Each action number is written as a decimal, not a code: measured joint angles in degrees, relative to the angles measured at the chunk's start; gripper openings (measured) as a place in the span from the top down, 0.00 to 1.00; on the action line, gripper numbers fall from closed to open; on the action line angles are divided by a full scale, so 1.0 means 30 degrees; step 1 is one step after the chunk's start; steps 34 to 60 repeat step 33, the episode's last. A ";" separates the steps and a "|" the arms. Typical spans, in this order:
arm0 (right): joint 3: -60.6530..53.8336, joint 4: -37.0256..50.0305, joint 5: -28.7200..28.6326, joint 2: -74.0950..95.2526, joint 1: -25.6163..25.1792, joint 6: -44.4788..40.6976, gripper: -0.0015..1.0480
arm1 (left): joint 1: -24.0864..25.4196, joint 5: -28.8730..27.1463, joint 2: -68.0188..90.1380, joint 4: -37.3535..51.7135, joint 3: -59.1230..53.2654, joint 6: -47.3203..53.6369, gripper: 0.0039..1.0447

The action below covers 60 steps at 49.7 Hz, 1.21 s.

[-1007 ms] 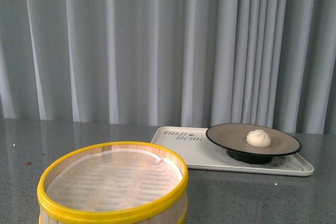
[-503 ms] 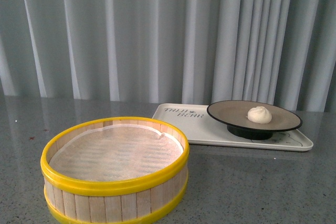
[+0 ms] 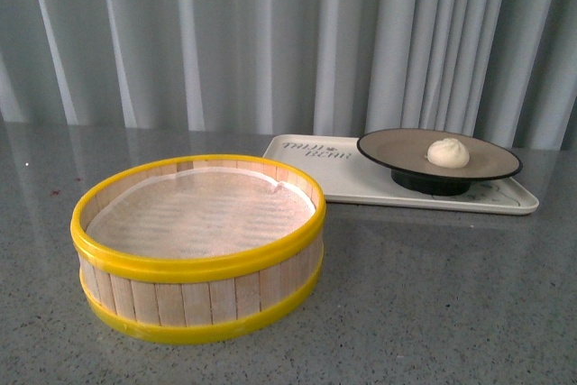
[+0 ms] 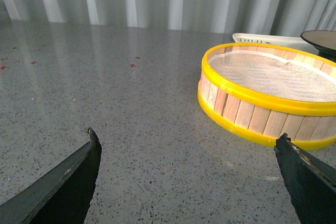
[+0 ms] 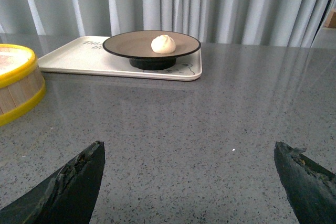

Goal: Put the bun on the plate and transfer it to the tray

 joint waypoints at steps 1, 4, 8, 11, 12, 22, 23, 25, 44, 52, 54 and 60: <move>0.0000 0.0000 0.0000 0.0000 0.0000 0.0000 0.09 | 0.0000 0.0000 0.0000 0.0000 0.0000 0.0000 0.06; 0.0000 0.0000 0.0000 0.0000 0.0000 0.0000 0.08 | 0.0000 0.0000 0.0000 0.0000 0.0000 0.0000 0.06; 0.0000 0.0000 0.0000 0.0000 0.0000 0.0000 0.08 | 0.0000 0.0000 0.0000 0.0000 0.0000 0.0000 0.06; 0.0000 0.0000 0.0000 0.0000 0.0000 0.0000 0.08 | 0.0000 0.0000 0.0000 0.0000 0.0000 0.0000 0.06; 0.0000 0.0000 0.0000 0.0000 0.0000 0.0000 0.08 | 0.0000 0.0000 0.0000 0.0000 0.0000 0.0007 0.06; 0.0000 0.0000 0.0000 0.0000 0.0000 0.0000 0.08 | 0.0000 0.0000 0.0000 0.0000 0.0000 0.0000 0.06; 0.0000 0.0000 0.0000 0.0000 0.0000 0.0000 0.08 | 0.0000 0.0000 0.0000 0.0000 0.0000 0.0000 0.06; 0.0000 0.0000 0.0000 0.0000 0.0000 0.0000 0.08 | 0.0000 0.0000 0.0000 0.0000 0.0000 0.0000 0.06; 0.0000 0.0000 0.0000 0.0000 0.0000 0.0000 0.08 | 0.0000 0.0000 0.0000 0.0000 0.0000 0.0000 0.06; 0.0000 0.0000 0.0000 0.0000 0.0000 0.0000 0.08 | 0.0000 0.0000 0.0000 0.0000 0.0000 0.0000 0.06; 0.0000 0.0000 0.0000 0.0000 0.0000 0.0000 0.08 | 0.0000 0.0000 0.0000 0.0000 0.0000 0.0000 0.06; 0.0000 0.0000 0.0000 0.0000 0.0000 0.0000 0.08 | 0.0000 0.0000 0.0000 0.0000 0.0000 0.0000 0.06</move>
